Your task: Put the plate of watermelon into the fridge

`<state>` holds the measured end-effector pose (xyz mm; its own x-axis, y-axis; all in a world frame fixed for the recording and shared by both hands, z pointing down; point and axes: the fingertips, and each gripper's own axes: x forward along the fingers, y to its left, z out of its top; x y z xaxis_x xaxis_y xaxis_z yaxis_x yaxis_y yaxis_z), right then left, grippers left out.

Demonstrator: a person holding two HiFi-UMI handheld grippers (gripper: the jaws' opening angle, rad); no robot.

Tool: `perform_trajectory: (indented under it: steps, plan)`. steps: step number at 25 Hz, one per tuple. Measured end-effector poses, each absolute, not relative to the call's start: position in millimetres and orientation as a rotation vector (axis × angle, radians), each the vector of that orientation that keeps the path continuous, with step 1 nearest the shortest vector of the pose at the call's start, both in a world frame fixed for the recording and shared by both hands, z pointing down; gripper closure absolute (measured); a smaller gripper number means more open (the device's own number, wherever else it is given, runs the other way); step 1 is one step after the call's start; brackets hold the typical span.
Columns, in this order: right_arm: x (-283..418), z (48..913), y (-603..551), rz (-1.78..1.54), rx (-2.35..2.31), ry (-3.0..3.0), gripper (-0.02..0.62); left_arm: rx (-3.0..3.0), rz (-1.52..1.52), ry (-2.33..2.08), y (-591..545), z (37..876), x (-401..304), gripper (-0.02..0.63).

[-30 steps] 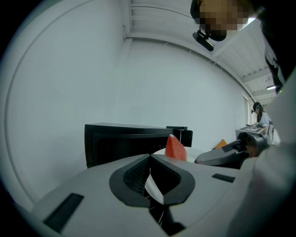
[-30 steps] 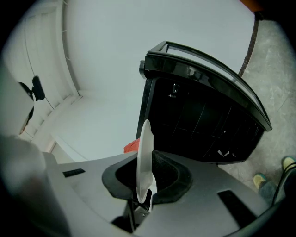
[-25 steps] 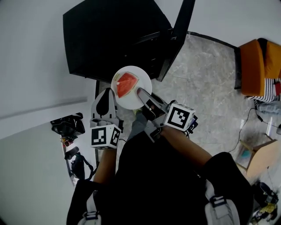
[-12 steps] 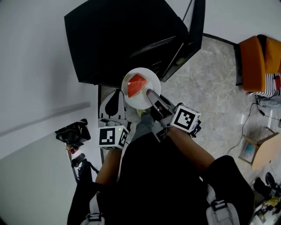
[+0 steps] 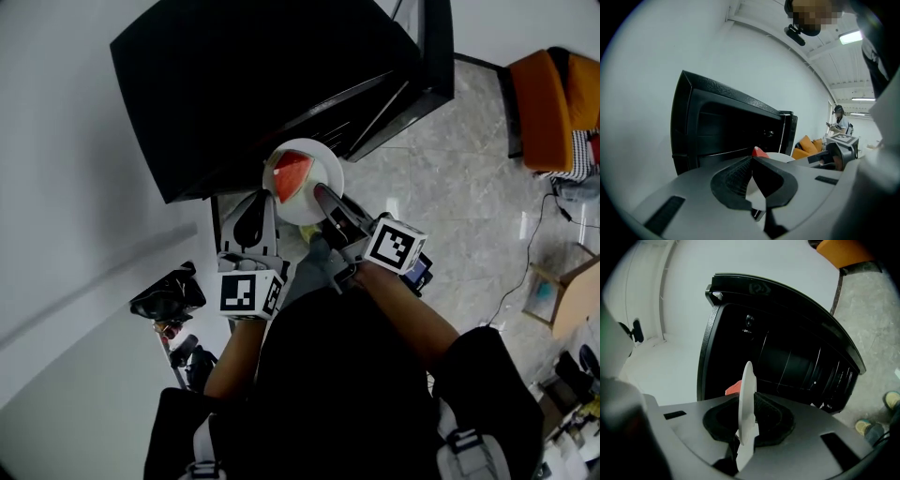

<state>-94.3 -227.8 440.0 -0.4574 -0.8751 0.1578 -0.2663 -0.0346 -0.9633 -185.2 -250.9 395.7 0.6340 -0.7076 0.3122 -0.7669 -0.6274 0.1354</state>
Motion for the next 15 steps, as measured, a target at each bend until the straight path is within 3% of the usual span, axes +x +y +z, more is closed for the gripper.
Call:
perform_trajectory:
  steps: [15]
  plan:
    - [-91, 521, -263, -1.493, -1.247, 1.653, 0.555, 2.573, 0.417, -1.111, -259, 464, -189, 0.597]
